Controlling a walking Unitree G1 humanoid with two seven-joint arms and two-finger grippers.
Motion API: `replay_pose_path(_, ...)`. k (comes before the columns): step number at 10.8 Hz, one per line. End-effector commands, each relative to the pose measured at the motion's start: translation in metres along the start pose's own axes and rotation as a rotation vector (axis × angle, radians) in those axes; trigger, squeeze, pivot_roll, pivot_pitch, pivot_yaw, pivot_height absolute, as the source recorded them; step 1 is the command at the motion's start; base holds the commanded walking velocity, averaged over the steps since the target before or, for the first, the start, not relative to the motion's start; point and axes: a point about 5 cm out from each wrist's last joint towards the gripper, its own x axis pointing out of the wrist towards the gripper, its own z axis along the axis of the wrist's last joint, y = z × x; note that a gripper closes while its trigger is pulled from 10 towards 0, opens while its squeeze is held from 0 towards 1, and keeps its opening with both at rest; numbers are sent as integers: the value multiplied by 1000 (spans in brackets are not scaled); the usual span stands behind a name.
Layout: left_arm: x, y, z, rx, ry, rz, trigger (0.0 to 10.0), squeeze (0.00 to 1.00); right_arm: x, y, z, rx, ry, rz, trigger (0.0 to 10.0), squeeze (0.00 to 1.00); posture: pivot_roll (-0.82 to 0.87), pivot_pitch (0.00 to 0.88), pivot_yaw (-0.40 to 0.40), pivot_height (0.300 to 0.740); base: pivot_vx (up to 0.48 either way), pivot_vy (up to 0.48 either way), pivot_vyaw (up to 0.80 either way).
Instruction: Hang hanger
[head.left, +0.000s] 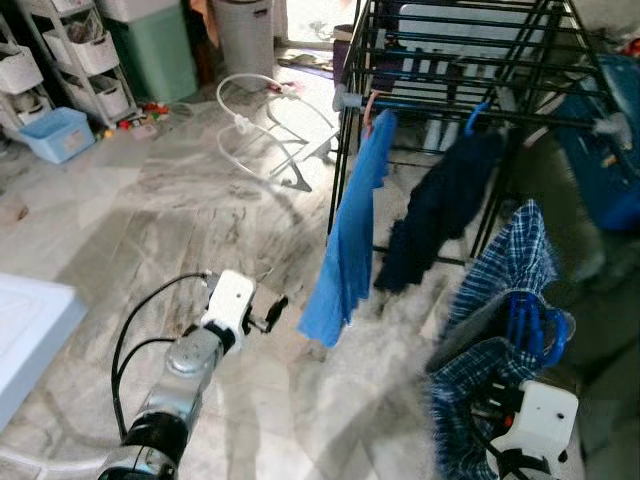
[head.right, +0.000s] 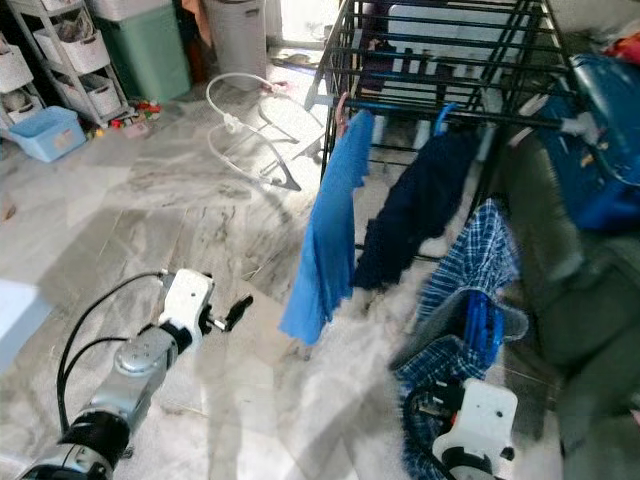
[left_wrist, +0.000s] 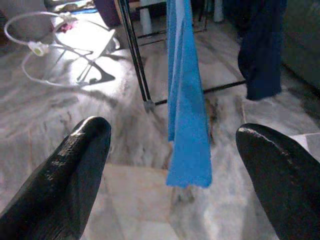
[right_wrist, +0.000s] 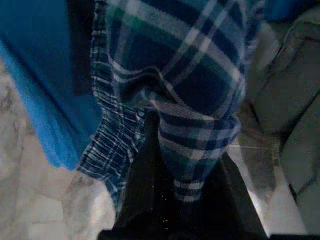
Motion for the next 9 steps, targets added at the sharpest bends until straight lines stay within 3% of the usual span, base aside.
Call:
replay_pose_path(1,7,-10,10,5,-26,-43,10000,0,-1,-10,-2,-7,4,-34,0,0,-30,31,11,740,480,0,0)
replay_pose_path(3,7,-13,12,4,-30,-53,10000,0,1,-10,-2,-2,5,-45,6784,0,-29,29,8,740,480,0,0)
replay_pose_path(5,6,-15,13,2,-25,-52,10000,0,2,-9,-1,-3,1,-33,4902,0,-28,31,3,740,480,0,0)
replay_pose_path(6,6,-15,12,-1,-20,-50,10000,0,2,-8,-2,-3,9,-21,10000,0,-28,34,1,740,480,0,0)
replay_pose_path(9,5,-15,12,-2,-14,-49,10000,0,2,-4,-6,-7,38,1,10000,0,-27,35,3,740,480,0,0)
